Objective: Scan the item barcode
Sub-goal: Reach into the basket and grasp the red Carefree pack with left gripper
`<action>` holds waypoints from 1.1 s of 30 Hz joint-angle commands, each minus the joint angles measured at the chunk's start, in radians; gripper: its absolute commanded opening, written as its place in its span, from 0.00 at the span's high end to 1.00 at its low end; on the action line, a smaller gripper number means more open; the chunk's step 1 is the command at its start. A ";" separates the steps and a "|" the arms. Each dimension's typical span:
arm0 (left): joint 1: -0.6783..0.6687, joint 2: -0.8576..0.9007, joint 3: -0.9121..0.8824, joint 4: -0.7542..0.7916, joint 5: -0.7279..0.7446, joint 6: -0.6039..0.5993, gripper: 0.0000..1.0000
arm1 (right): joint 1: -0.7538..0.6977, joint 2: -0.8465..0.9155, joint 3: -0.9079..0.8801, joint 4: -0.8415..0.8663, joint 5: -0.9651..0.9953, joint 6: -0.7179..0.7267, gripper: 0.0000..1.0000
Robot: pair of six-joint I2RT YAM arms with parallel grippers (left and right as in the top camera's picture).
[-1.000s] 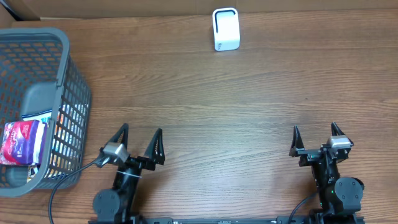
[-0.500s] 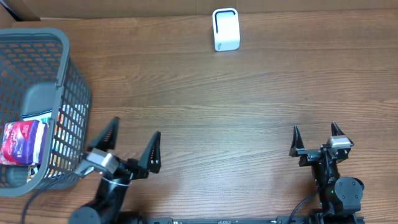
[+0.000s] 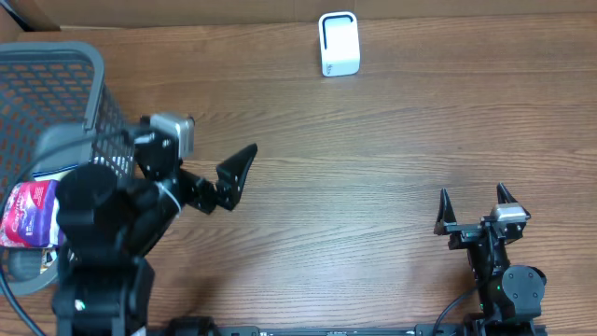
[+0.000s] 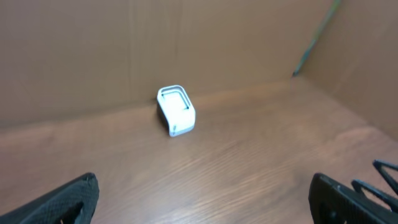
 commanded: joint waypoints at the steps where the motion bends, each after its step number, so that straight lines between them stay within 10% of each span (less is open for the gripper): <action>1: 0.018 0.104 0.225 -0.140 -0.180 -0.034 0.00 | -0.003 -0.008 -0.010 0.005 0.009 -0.004 0.00; 10: 0.048 0.486 0.742 -0.670 -0.406 0.060 0.00 | -0.003 -0.008 -0.010 0.005 0.009 -0.004 0.00; 14: 0.136 0.541 0.795 -0.707 -0.658 -0.200 0.00 | -0.003 -0.008 -0.010 0.005 0.009 -0.004 0.00; 23: 0.599 0.588 0.808 -0.716 -0.507 -0.246 0.00 | -0.003 -0.008 -0.010 0.005 0.009 -0.004 0.00; 33: 0.742 0.629 0.801 -0.700 -0.624 -0.370 0.00 | -0.003 -0.008 -0.010 0.005 0.009 -0.004 0.00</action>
